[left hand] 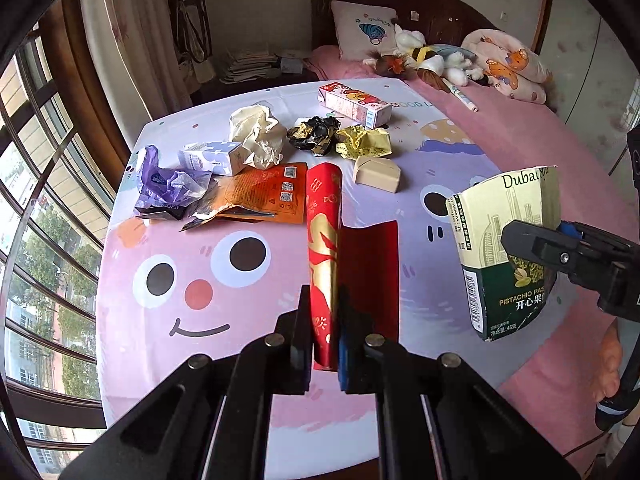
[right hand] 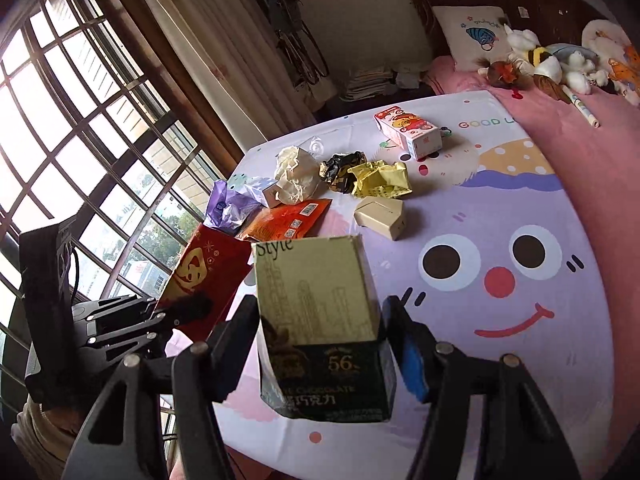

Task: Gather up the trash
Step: 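Carry both items down to the trash bin and open both grippers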

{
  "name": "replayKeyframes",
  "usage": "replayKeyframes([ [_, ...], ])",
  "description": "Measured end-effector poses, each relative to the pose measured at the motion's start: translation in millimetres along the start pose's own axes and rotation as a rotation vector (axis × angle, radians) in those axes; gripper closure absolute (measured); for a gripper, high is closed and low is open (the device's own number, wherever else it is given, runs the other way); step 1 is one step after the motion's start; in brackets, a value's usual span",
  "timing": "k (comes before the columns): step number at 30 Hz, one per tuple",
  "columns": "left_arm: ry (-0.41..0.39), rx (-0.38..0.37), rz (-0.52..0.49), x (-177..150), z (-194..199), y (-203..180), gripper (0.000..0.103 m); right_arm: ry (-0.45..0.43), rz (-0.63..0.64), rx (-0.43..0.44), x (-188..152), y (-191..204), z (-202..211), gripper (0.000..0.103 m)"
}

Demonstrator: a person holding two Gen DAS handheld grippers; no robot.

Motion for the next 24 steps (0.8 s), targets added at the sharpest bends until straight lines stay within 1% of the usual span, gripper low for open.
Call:
replayKeyframes([
  [6,-0.027,-0.04,-0.002,-67.5,31.8,-0.1,0.096,-0.031,0.054,-0.008,-53.6,37.3,28.4,0.04],
  [11,-0.049,-0.059,0.017,-120.2,41.3,1.1,0.096,-0.037,0.083,-0.027,-102.6,58.2,35.5,0.04],
  [14,-0.066,-0.073,0.037,-145.3,44.2,2.1,0.096,-0.037,0.087,-0.041,-130.1,65.7,35.5,0.04],
  [17,-0.074,-0.084,0.043,-166.4,43.4,0.3,0.096,-0.033,0.096,-0.048,-154.9,71.6,32.6,0.04],
  [20,-0.055,-0.089,0.034,-185.8,34.2,-4.7,0.096,-0.027,0.093,-0.067,-176.5,73.1,25.8,0.04],
  [24,-0.038,-0.074,-0.014,-206.9,15.9,-16.9,0.096,0.002,0.071,-0.096,-206.8,68.6,7.9,0.039],
])
Point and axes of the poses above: each gripper's, at about its wrist camera, not at the fingertips, and z roughly against the way its jaws point, y to its left, x to its top, the point moved 10 cm from there along -z, roughly the way its jaws point, and after that the axes turned 13 degrees about y, right-handed, at the moved point
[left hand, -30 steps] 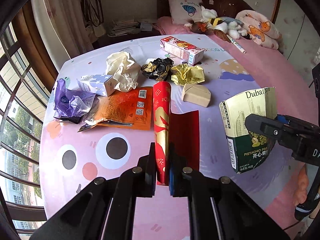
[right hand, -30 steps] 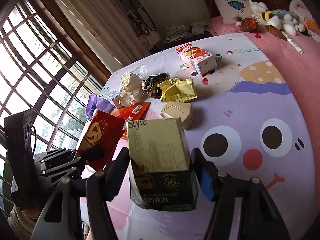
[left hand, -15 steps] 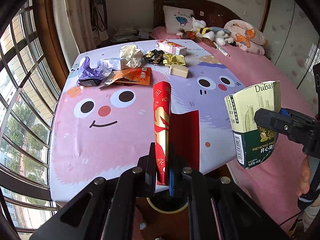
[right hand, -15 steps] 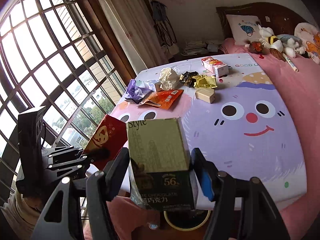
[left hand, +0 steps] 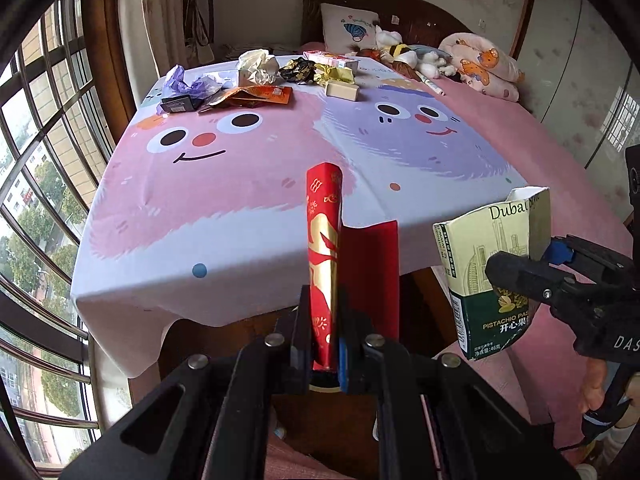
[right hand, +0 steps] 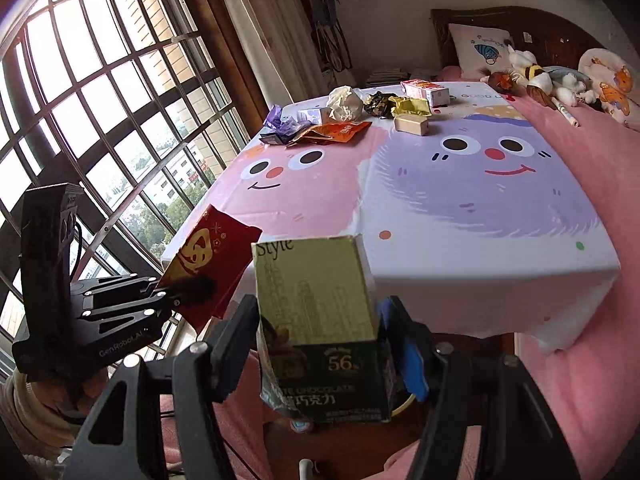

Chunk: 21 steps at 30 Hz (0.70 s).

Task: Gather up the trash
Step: 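Carry both items down to the trash bin and open both grippers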

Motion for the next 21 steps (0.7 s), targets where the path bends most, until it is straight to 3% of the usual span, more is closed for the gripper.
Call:
replayKeyframes([
  [11,0.063,0.018,-0.028,-38.7,-88.3,-6.9,0.096,0.059,-0.102,-0.118,-47.9,-30.9,-73.7,0.039],
  [21,0.142,0.029,0.017,-57.2,-176.8,-6.0,0.095,0.097,-0.251,-0.103,-71.9,-63.5,-152.3,0.038],
])
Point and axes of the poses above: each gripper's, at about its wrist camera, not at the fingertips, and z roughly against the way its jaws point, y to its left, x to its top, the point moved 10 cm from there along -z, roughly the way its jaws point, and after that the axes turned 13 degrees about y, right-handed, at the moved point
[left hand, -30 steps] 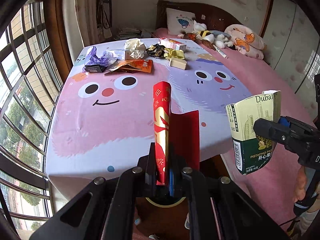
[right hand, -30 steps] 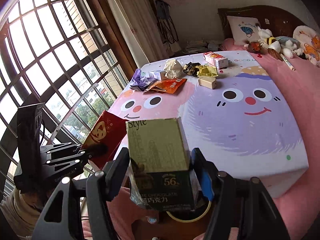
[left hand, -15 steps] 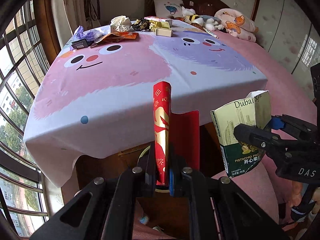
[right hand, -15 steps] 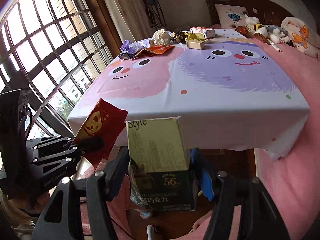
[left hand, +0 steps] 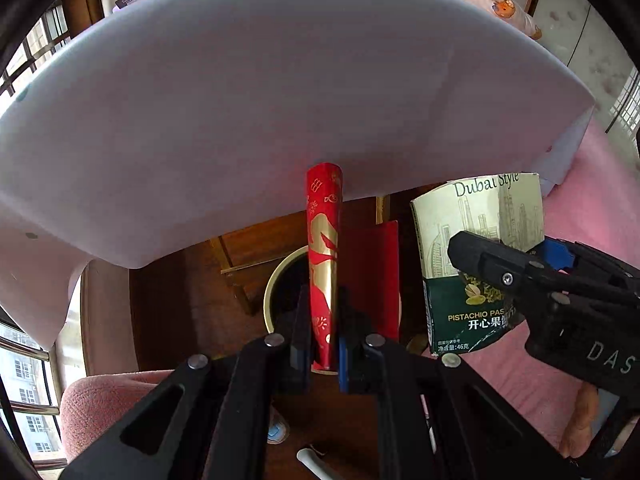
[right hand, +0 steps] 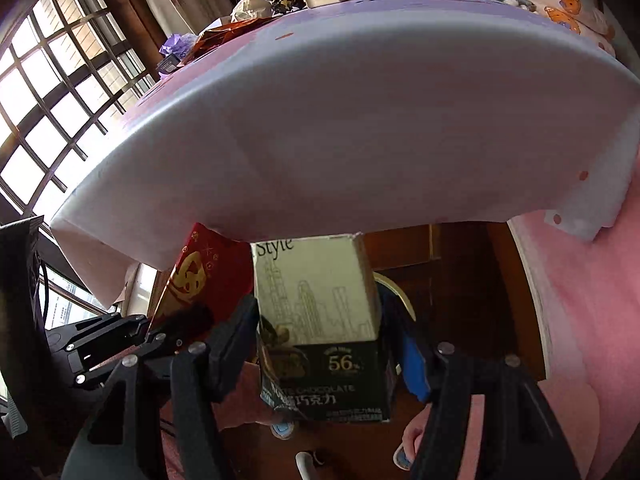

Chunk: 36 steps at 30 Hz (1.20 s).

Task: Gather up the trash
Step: 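Carry both items down to the trash bin and open both grippers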

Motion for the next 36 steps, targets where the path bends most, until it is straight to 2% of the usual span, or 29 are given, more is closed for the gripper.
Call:
replayKeyframes([
  [8,0.031,-0.003,0.051,-2.0,-44.3,2.6,0.094,0.049,-0.07,-0.007,-10.7,-34.5,-58.0,0.036],
  [16,0.069,0.003,0.073,2.4,-75.2,9.2,0.093,0.115,-0.147,-0.011,-17.2,-64.1,-92.4,0.037],
  [24,0.113,-0.002,0.095,11.0,-107.1,20.4,0.09,0.176,-0.137,-0.008,-11.2,-58.2,-116.9,0.037],
  [27,0.127,0.0,0.094,10.4,-115.1,20.2,0.085,0.188,-0.128,-0.012,-8.5,-55.5,-119.6,0.037],
  [30,0.139,0.01,0.088,11.0,-121.0,18.7,0.074,0.194,-0.12,-0.017,-8.5,-52.7,-121.4,0.037],
  [31,0.145,0.01,0.087,10.3,-122.5,18.3,0.065,0.197,-0.118,-0.02,-7.3,-53.0,-123.8,0.037],
  [33,0.154,0.022,0.095,6.8,-121.0,21.6,0.055,0.204,-0.12,-0.039,-7.4,-56.4,-127.1,0.037],
  [35,0.159,0.015,0.106,5.5,-120.2,24.4,0.036,0.214,-0.133,-0.055,-8.5,-62.3,-129.2,0.037],
  [36,0.158,0.013,0.111,5.1,-120.1,25.5,0.034,0.219,-0.142,-0.059,-9.4,-65.8,-130.3,0.037],
])
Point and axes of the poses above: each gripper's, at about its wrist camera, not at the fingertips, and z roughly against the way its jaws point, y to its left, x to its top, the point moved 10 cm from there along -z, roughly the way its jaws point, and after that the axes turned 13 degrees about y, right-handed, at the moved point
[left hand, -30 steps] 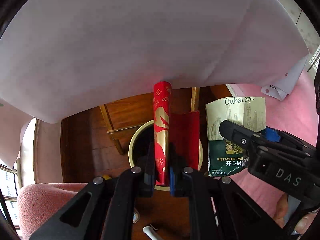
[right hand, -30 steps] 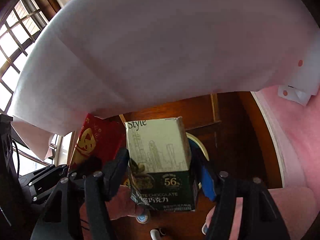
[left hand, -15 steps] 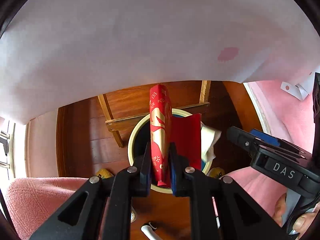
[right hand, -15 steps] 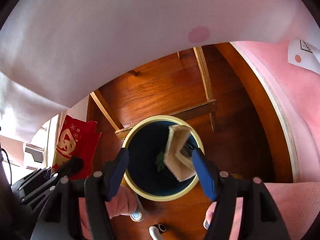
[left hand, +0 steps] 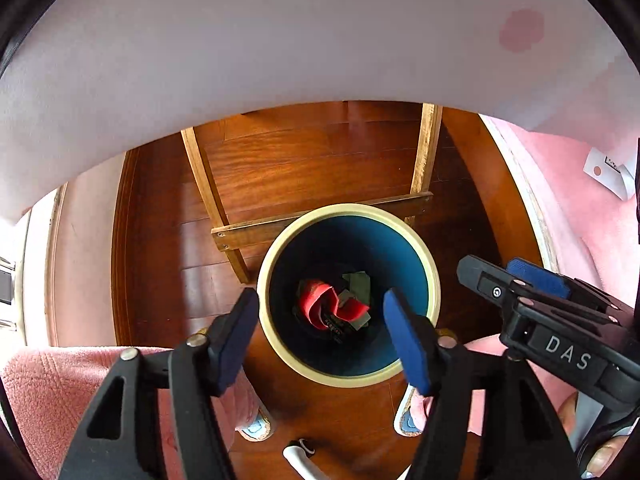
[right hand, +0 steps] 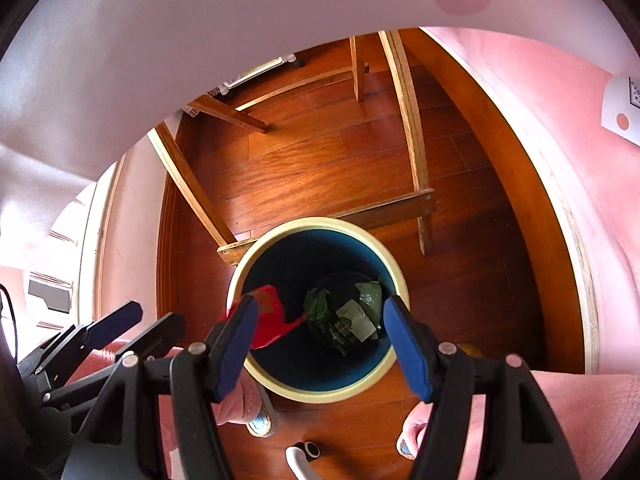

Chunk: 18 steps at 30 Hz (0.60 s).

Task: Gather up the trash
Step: 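Carry both items down to the trash bin and open both grippers, then raise both tools back over the table toward the tissues and purple bag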

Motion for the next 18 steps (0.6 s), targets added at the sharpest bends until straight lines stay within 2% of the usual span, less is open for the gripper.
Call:
replayKeyframes([
  [2,-0.006,0.006,0.003,1.1,0.0,3.0,0.027,0.008,-0.008,-0.01,-1.7,-4.0,-1.9,0.037],
  [18,-0.074,0.019,-0.046,-8.7,32.6,-1.8,0.024,-0.031,0.027,-0.036,-9.5,-1.3,13.8,0.037],
])
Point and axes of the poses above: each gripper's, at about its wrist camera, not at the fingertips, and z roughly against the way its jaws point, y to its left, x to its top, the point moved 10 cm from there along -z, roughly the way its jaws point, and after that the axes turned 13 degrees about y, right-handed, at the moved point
